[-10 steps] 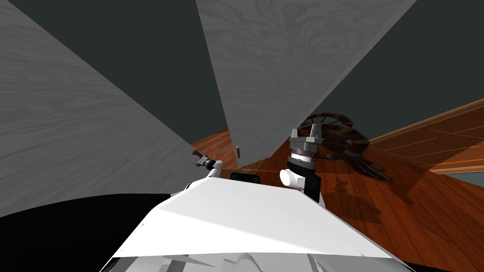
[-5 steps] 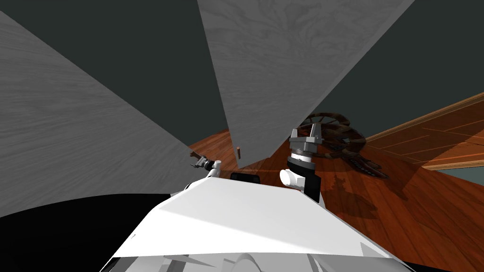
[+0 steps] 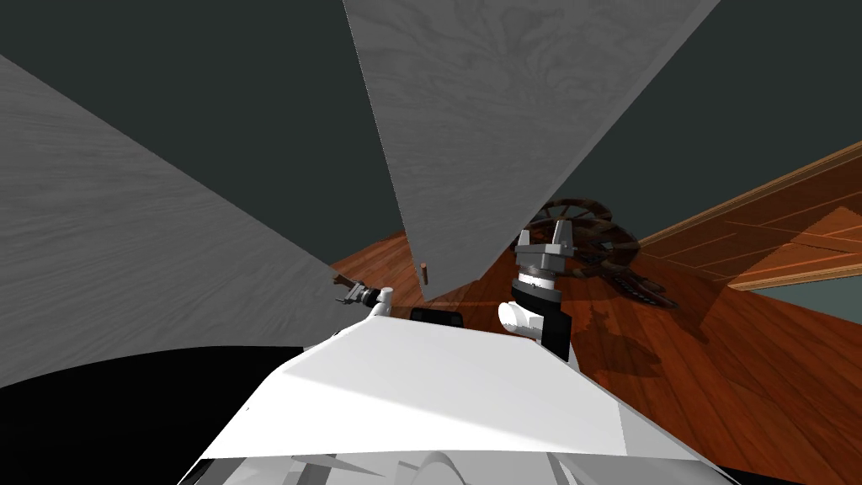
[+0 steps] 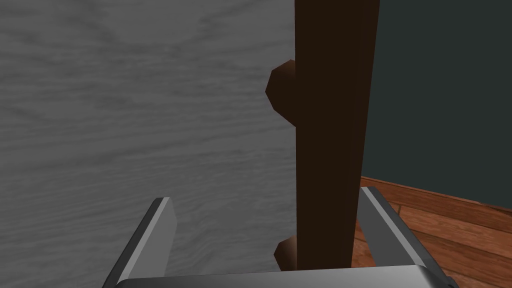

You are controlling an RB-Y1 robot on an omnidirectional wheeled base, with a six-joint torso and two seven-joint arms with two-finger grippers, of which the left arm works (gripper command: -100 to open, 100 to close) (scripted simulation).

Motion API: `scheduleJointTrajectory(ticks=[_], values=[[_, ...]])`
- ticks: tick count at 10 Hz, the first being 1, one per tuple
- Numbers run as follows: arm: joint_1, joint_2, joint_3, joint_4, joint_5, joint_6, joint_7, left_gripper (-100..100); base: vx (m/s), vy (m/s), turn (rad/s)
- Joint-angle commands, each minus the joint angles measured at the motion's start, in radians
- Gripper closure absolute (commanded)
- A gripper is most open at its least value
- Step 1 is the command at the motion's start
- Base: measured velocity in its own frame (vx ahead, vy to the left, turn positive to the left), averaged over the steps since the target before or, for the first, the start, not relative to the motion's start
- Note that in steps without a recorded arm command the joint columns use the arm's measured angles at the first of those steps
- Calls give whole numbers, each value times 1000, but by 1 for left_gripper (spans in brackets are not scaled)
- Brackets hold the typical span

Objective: Push the door open

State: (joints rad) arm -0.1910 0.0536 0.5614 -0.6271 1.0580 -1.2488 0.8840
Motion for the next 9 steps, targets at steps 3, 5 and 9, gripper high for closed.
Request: scheduleJointTrajectory(ticks=[3,5,9], values=[[-11,19,43,47,19,-47,2,100,10,42,-28],[-12,17,60,48,27,-56,-3,100,27,43,-77],[-15,11,93,51,42,-73,-12,100,10,13,-33]])
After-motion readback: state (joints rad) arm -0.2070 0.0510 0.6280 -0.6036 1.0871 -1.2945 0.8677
